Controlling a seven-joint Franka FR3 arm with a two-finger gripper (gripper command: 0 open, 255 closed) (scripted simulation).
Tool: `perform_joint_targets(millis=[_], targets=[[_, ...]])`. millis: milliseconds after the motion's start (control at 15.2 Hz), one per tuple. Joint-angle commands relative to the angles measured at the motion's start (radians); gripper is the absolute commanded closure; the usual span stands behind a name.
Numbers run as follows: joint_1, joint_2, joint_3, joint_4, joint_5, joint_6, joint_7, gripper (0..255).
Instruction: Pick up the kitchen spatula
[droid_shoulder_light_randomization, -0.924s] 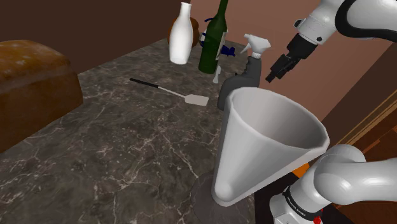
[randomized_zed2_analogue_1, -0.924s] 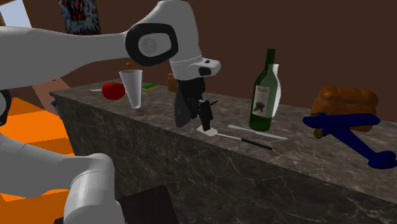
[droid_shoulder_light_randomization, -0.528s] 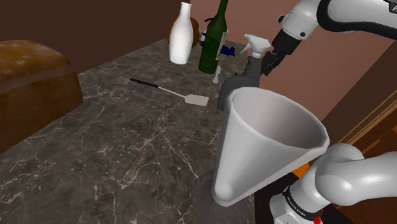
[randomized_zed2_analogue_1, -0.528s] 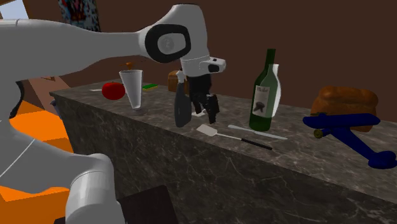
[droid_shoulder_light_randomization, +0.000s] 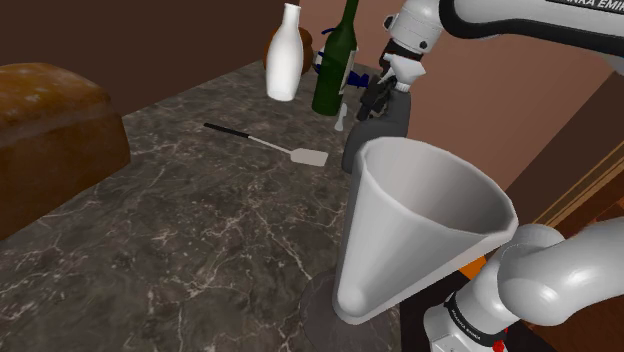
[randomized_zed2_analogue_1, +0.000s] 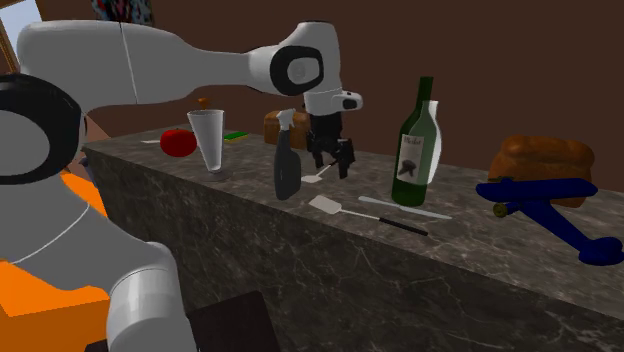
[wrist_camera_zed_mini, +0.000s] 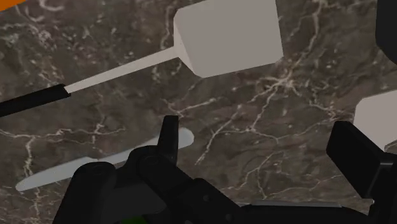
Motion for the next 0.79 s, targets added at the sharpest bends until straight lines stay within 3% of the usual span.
perform_joint_targets(millis=[0,726], targets=[[0.017,0.070,0.024,0.054,0.002,0.006,0.001,0],[0.106,0.434,0.149,0.402,-0.041,-0.035,0.015,0]])
